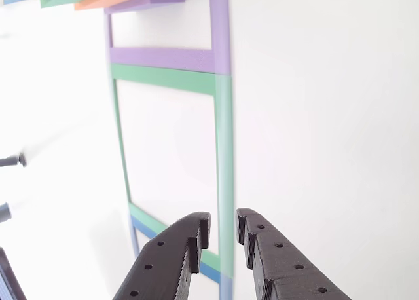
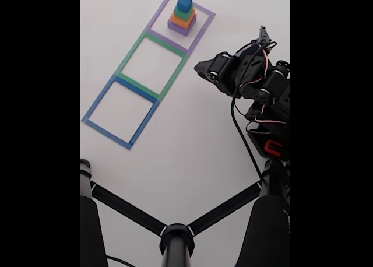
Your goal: Tower of hanoi
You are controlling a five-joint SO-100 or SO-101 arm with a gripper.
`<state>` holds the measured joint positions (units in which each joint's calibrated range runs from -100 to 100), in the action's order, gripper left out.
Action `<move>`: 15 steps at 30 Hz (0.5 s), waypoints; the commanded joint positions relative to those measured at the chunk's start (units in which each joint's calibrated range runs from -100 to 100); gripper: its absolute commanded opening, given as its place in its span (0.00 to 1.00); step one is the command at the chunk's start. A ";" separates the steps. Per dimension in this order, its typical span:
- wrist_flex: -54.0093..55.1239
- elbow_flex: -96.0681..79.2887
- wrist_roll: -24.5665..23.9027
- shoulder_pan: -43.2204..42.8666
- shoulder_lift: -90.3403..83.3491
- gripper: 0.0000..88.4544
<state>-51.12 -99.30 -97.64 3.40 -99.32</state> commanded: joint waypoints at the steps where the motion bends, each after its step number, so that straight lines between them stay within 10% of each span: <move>1: 0.17 -0.61 0.94 -0.61 -0.68 0.00; 15: 0.09 -0.61 2.41 -1.53 -0.68 0.00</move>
<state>-51.12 -99.30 -97.64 3.40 -99.32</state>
